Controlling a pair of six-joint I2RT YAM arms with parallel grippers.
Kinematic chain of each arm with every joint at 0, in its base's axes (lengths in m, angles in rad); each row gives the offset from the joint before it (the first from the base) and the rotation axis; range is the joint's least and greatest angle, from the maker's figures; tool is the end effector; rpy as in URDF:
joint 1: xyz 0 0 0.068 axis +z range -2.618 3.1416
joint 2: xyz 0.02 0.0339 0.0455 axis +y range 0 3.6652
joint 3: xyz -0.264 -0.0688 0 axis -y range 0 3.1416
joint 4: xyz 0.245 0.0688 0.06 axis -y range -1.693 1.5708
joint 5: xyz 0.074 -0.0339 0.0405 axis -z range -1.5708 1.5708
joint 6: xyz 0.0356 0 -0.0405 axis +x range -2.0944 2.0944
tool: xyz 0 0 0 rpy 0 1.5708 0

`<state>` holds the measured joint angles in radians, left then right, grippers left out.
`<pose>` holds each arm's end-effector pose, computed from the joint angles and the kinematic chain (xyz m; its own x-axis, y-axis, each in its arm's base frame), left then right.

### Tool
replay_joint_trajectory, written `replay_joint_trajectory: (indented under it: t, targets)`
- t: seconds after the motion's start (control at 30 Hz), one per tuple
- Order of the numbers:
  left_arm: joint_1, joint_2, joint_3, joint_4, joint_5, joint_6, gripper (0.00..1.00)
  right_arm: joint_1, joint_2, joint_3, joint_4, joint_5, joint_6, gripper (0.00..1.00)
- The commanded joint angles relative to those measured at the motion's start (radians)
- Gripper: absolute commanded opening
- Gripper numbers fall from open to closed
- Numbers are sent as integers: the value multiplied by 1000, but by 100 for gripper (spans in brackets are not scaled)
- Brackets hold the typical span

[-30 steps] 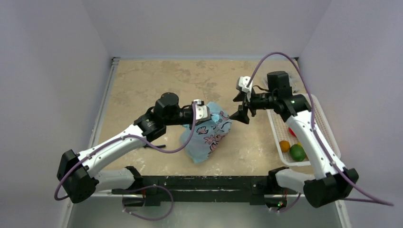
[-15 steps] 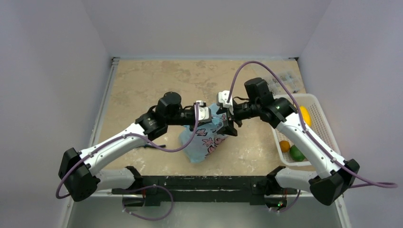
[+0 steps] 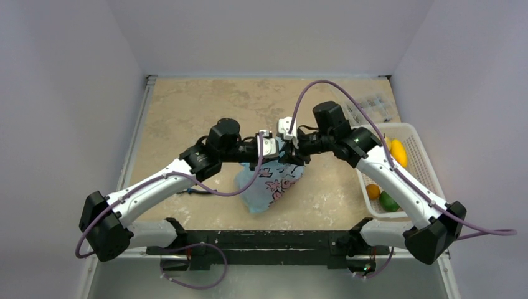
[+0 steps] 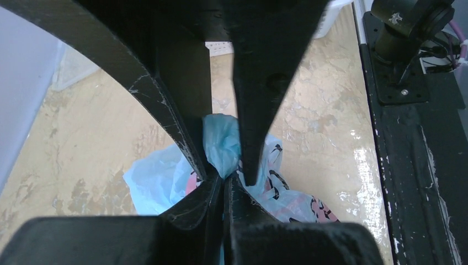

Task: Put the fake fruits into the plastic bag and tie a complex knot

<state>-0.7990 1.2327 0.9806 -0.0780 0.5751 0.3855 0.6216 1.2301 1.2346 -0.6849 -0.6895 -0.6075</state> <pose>0.1834 -0.2163 0.3259 0.1516 0.2967 -0.9429 0.9748 0.1132 0.1924 0.1944 0.1671 0.3596 0.0660 -0.4945 -0.8667 -0.9909 0.0695 -0.1151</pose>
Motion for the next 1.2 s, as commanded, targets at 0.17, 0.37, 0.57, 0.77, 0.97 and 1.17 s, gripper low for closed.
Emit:
replay_joint_trajectory:
  t: [0.17, 0.37, 0.57, 0.77, 0.97, 1.17]
  targets:
    - [14, -65, 23, -104, 10, 91, 28, 2, -24, -15, -34, 32, -64, 0]
    - [129, -201, 5, -284, 65, 147, 62, 0, -48, -38, -44, 41, -90, 0]
    - [199, -299, -14, -523, 92, 308, 60, 1, -59, -45, 23, 13, -64, 0]
    - [219, -312, -111, -554, 65, 412, 61, 0, -81, -71, 108, 3, -20, 0]
    - [234, -256, -112, -453, -17, 436, 58, 0, -86, -75, 112, 5, -21, 0]
    - [249, -236, -121, -391, -63, 438, 54, 1, -93, -79, 114, 10, -21, 0]
